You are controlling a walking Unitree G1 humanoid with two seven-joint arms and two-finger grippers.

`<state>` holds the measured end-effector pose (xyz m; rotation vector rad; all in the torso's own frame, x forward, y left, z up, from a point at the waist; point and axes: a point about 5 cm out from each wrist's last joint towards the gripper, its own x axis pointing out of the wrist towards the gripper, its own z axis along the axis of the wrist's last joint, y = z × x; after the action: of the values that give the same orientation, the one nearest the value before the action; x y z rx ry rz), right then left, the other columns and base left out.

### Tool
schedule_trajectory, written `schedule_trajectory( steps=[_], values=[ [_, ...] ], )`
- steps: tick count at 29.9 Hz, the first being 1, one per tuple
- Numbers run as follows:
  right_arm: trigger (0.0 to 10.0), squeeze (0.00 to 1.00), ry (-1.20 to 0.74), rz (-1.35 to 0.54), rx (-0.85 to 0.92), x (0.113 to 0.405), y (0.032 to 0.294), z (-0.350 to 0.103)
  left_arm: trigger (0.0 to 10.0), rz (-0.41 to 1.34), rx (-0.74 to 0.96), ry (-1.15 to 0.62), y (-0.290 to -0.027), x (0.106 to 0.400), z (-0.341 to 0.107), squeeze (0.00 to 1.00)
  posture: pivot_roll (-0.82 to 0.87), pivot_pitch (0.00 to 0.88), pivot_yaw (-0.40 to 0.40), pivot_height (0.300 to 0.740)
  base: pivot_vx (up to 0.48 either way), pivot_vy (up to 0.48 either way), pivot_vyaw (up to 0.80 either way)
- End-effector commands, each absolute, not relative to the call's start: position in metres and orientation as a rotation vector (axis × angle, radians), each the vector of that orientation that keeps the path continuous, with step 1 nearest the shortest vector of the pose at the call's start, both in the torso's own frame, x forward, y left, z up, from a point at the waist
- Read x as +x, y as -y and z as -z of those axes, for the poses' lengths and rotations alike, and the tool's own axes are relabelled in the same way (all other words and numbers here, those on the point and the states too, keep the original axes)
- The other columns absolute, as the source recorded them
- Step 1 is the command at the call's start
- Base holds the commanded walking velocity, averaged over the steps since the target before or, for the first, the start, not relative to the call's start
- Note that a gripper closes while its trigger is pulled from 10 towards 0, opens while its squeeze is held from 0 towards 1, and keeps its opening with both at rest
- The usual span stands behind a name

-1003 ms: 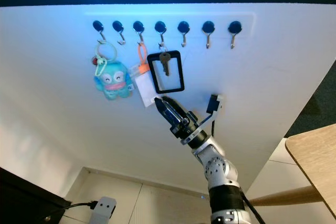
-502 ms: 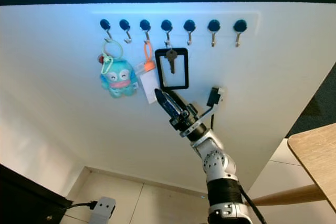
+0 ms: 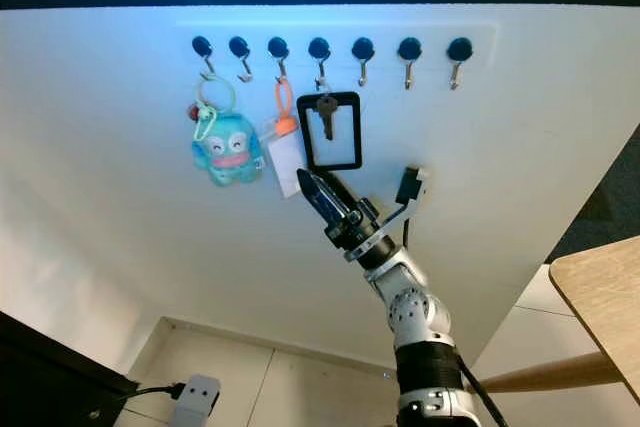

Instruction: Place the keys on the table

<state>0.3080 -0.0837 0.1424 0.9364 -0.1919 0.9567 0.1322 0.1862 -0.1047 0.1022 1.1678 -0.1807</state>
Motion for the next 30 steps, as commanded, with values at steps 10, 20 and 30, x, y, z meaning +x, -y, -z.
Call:
schedule_trajectory(
  steps=[10,20,30],
  values=[
    [10.0,0.00,0.179,-0.856,0.928,0.310,0.100,-0.130,10.0,0.183,0.098,-1.220,-0.188,0.119,0.109,0.00,-0.12,0.056,0.114,0.740,0.000,0.000,0.00],
    [10.0,0.00,0.180,-0.819,0.918,0.311,0.109,-0.127,10.0,0.184,0.100,-1.221,-0.188,0.118,0.109,0.00,-0.12,0.058,0.115,0.740,0.000,0.000,0.00],
    [10.0,0.00,0.236,-0.837,0.912,0.315,0.113,-0.140,10.0,0.186,0.098,-1.222,-0.187,0.118,0.109,0.00,-0.12,0.060,0.115,0.740,0.000,0.000,0.00]
  ],
)
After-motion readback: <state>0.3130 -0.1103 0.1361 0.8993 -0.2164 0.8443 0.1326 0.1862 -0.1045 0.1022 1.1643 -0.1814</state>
